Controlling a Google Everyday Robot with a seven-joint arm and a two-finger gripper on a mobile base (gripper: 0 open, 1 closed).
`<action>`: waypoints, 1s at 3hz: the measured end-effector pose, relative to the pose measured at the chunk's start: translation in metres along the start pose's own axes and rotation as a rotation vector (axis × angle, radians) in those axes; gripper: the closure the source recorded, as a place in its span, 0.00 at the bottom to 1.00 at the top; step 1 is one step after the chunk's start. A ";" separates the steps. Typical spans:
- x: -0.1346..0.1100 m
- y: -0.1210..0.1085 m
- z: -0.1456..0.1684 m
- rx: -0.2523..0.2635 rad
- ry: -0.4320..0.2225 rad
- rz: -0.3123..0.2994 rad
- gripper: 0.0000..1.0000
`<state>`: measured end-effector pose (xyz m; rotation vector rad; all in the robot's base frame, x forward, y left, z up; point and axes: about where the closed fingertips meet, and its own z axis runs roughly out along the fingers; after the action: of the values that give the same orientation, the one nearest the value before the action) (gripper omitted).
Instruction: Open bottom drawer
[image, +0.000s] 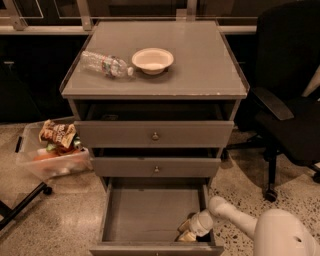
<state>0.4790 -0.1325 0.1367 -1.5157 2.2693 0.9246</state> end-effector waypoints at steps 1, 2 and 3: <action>-0.007 0.007 0.001 -0.034 0.010 0.004 0.00; -0.013 0.010 -0.004 -0.043 0.008 0.007 0.00; -0.022 0.013 -0.013 -0.020 -0.008 -0.014 0.00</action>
Offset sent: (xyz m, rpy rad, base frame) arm -0.0011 0.0085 0.0129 0.0192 0.0855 0.0270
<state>0.4785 -0.1212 0.1631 -1.5315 2.2472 0.9504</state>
